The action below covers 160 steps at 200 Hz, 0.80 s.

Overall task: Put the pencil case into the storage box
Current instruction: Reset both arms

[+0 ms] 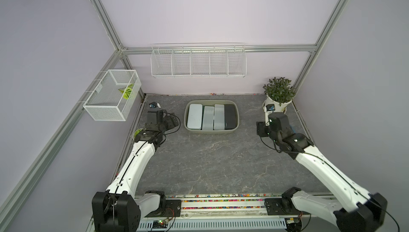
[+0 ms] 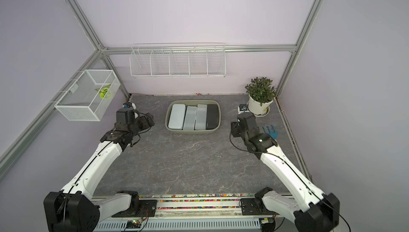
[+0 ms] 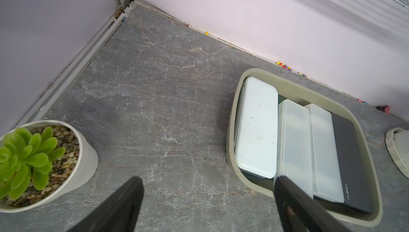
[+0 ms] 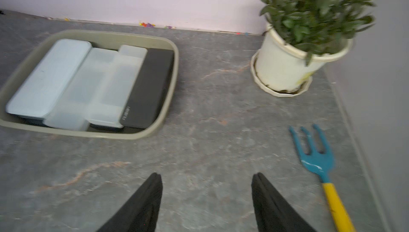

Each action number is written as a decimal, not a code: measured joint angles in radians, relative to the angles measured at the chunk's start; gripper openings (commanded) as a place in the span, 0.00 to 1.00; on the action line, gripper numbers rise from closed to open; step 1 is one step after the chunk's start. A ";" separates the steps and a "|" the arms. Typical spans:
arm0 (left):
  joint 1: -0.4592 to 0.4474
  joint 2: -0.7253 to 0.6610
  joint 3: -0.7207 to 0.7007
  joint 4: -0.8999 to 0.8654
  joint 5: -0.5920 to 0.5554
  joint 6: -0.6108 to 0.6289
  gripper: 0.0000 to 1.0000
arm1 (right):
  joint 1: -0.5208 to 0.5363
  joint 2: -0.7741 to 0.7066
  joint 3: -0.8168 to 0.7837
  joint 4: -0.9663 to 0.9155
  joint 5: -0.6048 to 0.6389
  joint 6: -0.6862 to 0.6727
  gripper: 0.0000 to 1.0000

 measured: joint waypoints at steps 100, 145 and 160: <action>0.001 -0.035 -0.296 0.310 -0.177 0.129 1.00 | -0.260 -0.103 -0.412 0.357 0.079 -0.058 0.78; 0.063 -0.043 -0.473 0.613 -0.218 0.163 1.00 | -0.287 0.195 -0.489 0.689 0.063 -0.067 0.78; 0.097 -0.010 -0.486 0.700 -0.215 0.170 1.00 | -0.290 0.261 -0.505 0.771 0.051 -0.069 0.79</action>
